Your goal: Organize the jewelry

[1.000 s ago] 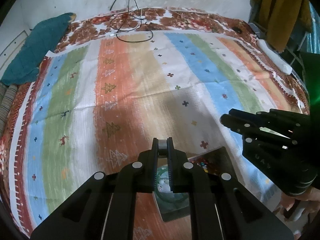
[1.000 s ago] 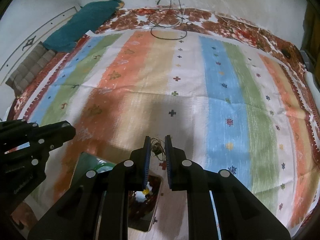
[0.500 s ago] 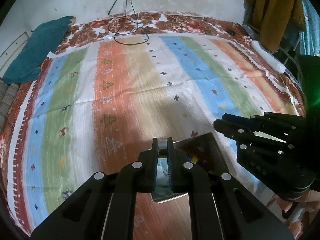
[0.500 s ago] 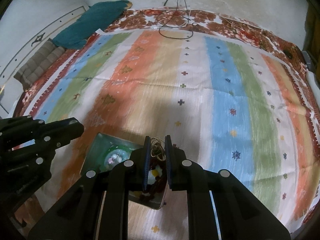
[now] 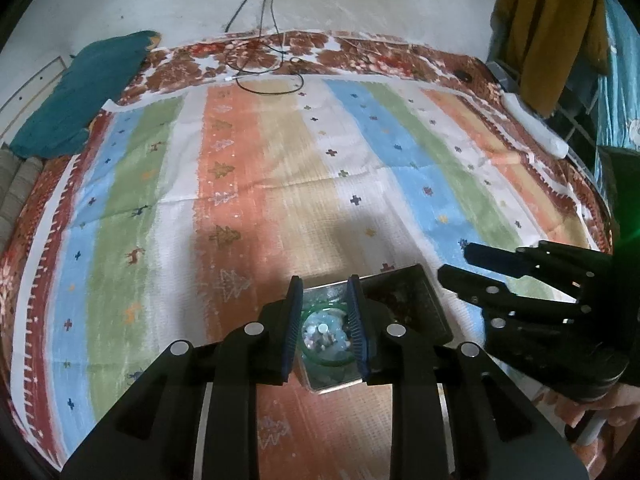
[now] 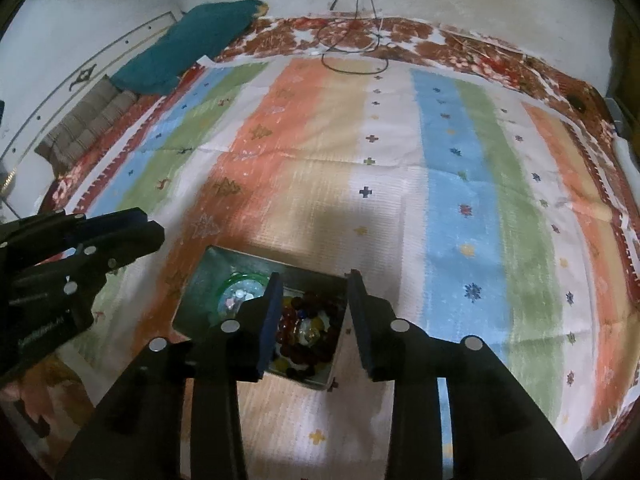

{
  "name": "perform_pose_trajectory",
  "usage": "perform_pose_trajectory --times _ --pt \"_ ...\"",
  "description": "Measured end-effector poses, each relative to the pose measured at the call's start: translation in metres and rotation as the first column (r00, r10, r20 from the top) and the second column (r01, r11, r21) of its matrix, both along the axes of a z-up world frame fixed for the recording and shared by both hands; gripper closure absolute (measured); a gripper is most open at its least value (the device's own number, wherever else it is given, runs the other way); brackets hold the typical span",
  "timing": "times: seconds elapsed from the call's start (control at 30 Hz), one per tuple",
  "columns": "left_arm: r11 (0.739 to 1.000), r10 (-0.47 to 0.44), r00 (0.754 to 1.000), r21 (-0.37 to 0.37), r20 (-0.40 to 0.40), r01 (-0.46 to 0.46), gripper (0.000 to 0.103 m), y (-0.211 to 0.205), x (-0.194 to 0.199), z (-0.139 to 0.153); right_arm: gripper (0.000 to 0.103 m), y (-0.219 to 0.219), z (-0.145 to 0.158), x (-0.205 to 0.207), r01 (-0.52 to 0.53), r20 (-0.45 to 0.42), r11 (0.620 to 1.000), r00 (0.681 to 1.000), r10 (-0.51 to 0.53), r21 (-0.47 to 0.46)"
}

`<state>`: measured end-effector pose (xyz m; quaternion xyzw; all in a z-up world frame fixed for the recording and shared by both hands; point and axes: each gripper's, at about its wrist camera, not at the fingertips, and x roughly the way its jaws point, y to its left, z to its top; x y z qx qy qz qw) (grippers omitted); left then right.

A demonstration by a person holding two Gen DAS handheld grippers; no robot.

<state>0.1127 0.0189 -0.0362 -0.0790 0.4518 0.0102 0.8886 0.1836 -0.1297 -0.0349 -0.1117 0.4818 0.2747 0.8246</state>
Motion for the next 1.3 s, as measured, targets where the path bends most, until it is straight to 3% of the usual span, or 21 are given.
perform_pose_trajectory --times 0.3,0.47,0.7,0.87,1.0,1.3 --pt "0.999 -0.012 1.000 -0.033 0.026 0.013 0.055 0.001 -0.031 0.009 0.050 -0.016 0.021 -0.020 -0.019 0.053 0.999 0.998 0.017 0.032" --pt "0.998 -0.015 0.998 -0.057 0.053 0.018 0.035 0.003 -0.052 0.014 0.042 -0.027 0.029 -0.033 -0.032 0.073 0.998 0.997 0.028 0.056" --pt "0.998 -0.027 0.996 -0.047 0.079 0.031 0.020 -0.003 -0.070 0.019 0.034 -0.038 0.037 -0.044 -0.029 0.108 0.997 0.994 0.021 0.073" --pt "0.999 -0.033 0.994 -0.034 0.107 0.037 0.009 -0.008 -0.084 0.022 0.020 -0.043 0.044 -0.055 -0.054 0.134 0.994 0.990 0.040 0.099" --pt "0.999 -0.026 0.989 -0.019 0.146 0.030 0.006 -0.011 -0.094 0.027 0.013 -0.048 0.050 -0.063 -0.063 0.156 0.991 0.987 0.044 0.118" --pt "1.000 -0.015 0.988 -0.002 0.152 0.016 0.006 -0.013 -0.097 0.026 0.009 -0.056 0.055 -0.073 -0.070 0.154 0.987 0.987 0.047 0.142"
